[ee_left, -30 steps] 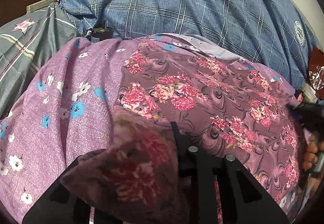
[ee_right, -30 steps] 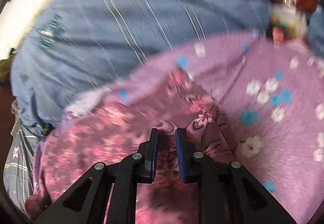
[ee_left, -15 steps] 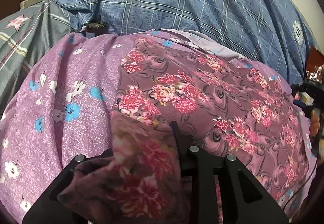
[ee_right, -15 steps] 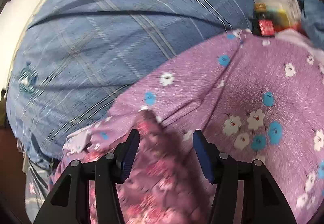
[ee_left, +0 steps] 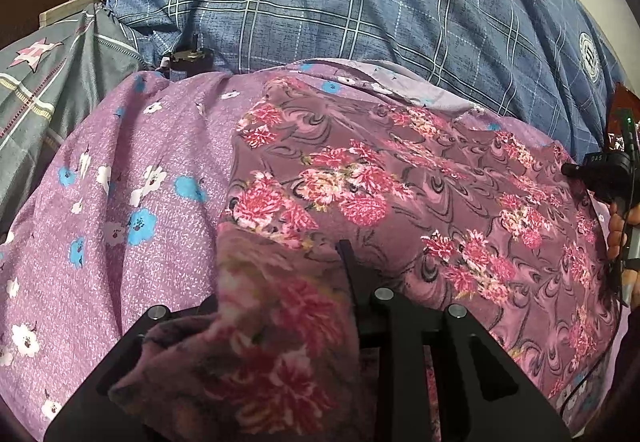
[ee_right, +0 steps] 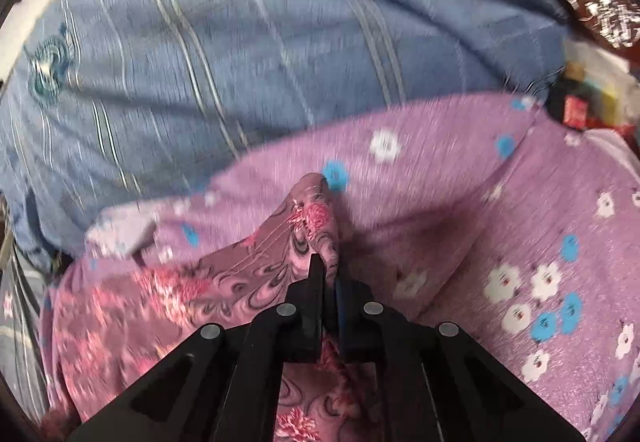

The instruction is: Fold small clothes

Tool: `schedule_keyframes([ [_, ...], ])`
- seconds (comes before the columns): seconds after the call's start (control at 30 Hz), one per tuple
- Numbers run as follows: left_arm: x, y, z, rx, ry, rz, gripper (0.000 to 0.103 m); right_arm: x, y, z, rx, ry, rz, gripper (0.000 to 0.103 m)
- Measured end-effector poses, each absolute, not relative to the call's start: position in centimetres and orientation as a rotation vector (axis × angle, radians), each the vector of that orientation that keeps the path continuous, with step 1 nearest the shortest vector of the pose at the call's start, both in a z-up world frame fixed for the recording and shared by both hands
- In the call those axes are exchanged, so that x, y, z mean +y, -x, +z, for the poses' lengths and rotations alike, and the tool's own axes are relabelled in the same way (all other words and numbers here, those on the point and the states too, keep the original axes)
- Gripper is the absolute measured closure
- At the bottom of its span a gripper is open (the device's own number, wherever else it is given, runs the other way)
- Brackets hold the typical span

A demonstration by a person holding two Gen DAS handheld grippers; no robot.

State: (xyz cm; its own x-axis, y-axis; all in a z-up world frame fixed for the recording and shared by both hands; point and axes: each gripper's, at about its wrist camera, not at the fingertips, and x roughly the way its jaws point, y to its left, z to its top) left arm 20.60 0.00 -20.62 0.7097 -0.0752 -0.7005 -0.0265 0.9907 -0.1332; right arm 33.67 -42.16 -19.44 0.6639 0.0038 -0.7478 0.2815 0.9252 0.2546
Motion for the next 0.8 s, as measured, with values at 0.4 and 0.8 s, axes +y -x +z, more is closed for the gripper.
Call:
schedule_keyframes([
  [0.4,0.5,-20.7,-20.5,0.798,0.162,-0.030,0.066,-40.1,-32.1,-16.5,0.688,-0.406,-0.095,0.065],
  [0.8,-0.2,-18.9,-19.2,0.728,0.107,-0.057,0.082,-29.3,-35.3,-22.3,0.917,-0.229,-0.015,0.090],
])
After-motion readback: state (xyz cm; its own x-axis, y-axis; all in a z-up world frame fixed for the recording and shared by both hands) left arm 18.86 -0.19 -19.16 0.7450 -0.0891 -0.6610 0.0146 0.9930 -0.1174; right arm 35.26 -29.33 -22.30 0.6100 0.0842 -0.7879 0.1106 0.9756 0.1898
